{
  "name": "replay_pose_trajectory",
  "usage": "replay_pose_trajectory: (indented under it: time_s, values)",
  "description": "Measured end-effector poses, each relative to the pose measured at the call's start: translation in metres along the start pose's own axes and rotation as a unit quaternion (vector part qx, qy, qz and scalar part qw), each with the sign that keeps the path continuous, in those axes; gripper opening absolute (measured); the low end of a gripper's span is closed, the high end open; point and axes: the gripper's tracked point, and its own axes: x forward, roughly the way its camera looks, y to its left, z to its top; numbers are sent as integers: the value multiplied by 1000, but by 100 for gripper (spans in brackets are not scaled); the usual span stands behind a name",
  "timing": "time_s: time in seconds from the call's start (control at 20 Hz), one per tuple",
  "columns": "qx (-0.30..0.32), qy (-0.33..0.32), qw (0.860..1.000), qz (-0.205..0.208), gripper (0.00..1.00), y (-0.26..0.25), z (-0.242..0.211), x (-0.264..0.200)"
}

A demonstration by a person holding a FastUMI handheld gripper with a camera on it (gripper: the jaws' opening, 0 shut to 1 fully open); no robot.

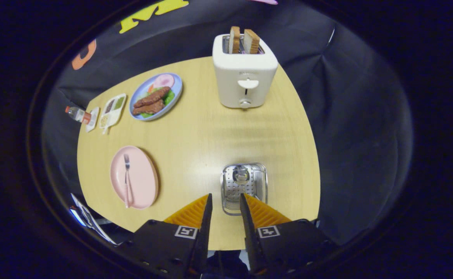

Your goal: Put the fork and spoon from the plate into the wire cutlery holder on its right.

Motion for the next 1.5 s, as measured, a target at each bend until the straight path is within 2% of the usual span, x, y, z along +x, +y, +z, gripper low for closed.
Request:
replay_pose_trajectory:
  time_s: [0.2,0.4,0.45,0.7,1.05,1.4,1.5]
  values:
    - [3,-64,998,-12,66,21,2,-16]
    - [7,-122,993,0,94,54,2,-24]
    - [5,-137,991,0,96,62,2,-24]
    - [-30,-186,982,13,97,119,-8,-16]
    - [-58,-182,980,49,97,210,-38,21]
    - [-65,-156,984,56,96,264,-63,72]
    - [-69,-152,985,40,95,267,-66,87]
